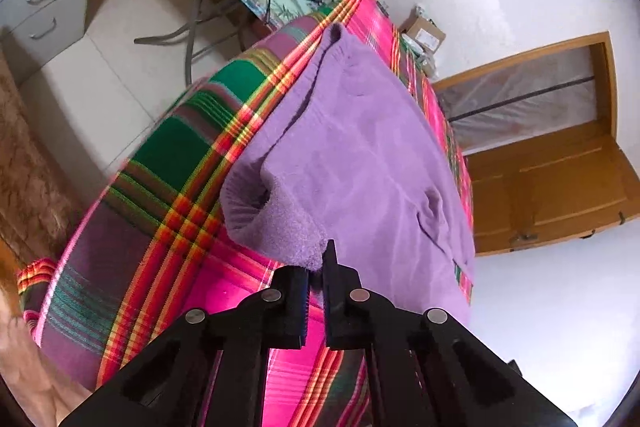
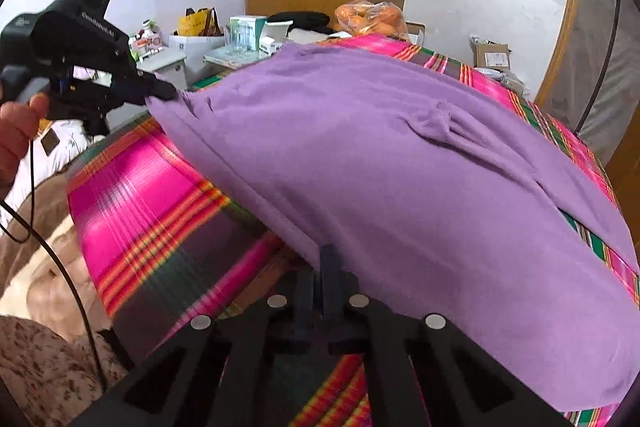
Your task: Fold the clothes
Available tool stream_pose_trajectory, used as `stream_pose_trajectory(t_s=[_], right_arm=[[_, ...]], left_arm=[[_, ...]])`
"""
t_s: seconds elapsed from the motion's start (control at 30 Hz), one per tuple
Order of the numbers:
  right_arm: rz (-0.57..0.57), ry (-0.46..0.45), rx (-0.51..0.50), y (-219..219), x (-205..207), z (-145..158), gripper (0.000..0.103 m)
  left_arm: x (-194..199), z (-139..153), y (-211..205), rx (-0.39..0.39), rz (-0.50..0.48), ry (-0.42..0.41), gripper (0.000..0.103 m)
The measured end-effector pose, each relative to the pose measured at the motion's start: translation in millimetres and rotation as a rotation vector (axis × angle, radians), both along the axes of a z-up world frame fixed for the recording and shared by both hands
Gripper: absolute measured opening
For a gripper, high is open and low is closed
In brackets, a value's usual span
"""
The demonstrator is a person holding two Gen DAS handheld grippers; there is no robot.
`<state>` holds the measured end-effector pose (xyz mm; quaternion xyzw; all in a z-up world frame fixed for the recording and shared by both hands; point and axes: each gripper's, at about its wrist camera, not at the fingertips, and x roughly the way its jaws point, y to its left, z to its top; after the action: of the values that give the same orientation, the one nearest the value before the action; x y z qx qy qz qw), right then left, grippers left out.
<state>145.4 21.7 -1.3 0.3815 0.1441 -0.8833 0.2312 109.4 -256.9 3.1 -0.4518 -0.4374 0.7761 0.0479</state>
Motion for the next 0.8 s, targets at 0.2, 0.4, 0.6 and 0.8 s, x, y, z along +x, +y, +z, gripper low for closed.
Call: stream_pose_trajectory(t_s=[0.2, 0.4, 0.6, 0.8], right_arm=[[0.057, 0.035, -0.082, -4.9, 9.3, 29.6, 0.003], [0.074, -0.067, -0.072, -1.0, 6.8, 5.7, 0.003], [0.098, -0.126, -0.096, 1.5, 7.3, 3.2, 0.011], [0.14, -0.153, -0.096, 14.0, 7.9, 15.4, 0.012]], left_arm=[[7.0, 8.2, -12.1, -0.033, 0.041, 0.015, 0.005], [11.7, -12.4, -2.4, -0.055, 0.004, -0.061, 0.005], [15.3, -14.4, -5.2, -0.068, 0.012, -0.084, 0.006], [19.5, -5.6, -9.5, -0.119, 0.015, -0.096, 0.017]])
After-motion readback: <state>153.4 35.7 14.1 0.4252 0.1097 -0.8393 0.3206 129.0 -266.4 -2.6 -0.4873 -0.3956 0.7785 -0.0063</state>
